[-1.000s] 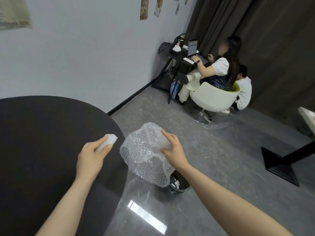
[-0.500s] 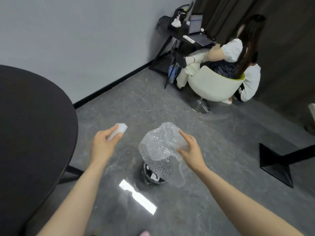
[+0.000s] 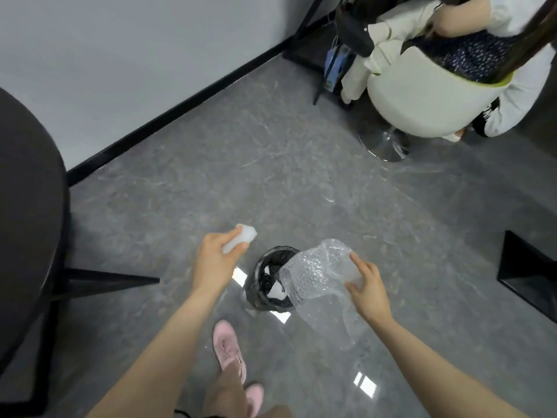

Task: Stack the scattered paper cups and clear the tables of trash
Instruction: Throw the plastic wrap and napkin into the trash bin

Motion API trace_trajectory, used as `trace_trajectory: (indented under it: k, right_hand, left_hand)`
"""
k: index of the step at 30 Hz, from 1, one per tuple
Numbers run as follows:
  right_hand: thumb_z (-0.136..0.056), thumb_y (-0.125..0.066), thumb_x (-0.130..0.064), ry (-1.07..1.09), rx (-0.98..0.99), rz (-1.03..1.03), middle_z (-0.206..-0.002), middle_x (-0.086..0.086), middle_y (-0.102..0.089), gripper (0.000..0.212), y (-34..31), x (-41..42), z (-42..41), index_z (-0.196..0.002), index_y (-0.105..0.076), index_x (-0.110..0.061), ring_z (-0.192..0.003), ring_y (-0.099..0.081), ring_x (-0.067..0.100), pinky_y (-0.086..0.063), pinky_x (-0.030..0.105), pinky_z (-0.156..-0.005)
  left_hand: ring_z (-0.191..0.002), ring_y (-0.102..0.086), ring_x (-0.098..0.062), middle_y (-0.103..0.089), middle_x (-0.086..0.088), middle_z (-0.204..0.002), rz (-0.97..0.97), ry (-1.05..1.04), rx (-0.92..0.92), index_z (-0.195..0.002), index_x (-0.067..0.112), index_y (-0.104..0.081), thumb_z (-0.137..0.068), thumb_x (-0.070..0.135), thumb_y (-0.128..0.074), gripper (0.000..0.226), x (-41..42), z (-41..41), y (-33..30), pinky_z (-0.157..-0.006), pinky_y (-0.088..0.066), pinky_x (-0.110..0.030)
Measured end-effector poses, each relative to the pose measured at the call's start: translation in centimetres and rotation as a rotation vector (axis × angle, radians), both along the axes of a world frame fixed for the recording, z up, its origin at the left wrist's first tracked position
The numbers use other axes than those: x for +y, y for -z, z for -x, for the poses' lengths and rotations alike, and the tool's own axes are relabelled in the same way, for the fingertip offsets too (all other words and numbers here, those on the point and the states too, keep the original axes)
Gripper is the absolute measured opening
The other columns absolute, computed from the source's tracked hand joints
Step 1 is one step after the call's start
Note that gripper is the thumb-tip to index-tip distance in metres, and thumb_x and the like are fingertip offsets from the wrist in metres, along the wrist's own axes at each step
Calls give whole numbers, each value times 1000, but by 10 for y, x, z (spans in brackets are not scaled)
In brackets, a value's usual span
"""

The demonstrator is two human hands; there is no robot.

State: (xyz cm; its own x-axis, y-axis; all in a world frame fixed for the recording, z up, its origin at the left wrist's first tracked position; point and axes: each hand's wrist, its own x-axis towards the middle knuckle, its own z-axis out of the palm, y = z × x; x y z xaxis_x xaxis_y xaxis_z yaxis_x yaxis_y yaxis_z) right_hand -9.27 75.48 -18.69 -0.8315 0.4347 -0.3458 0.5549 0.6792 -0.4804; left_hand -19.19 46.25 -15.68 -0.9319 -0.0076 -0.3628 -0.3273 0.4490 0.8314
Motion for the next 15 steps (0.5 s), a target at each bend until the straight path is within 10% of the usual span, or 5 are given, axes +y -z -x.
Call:
trace_trajectory:
  k: [15]
  right_hand:
    - [-92, -48, -2, -161, -205, -101, -152, 1, -25, 63, 202, 25, 60, -146, -33, -31, -134, -36, 21, -46, 37, -95]
  left_hand:
    - [-100, -55, -17, -59, -6, -115, 150, 88, -69, -123, 22, -65, -87, 25, -68, 36, 62, 15, 189, -85, -33, -20]
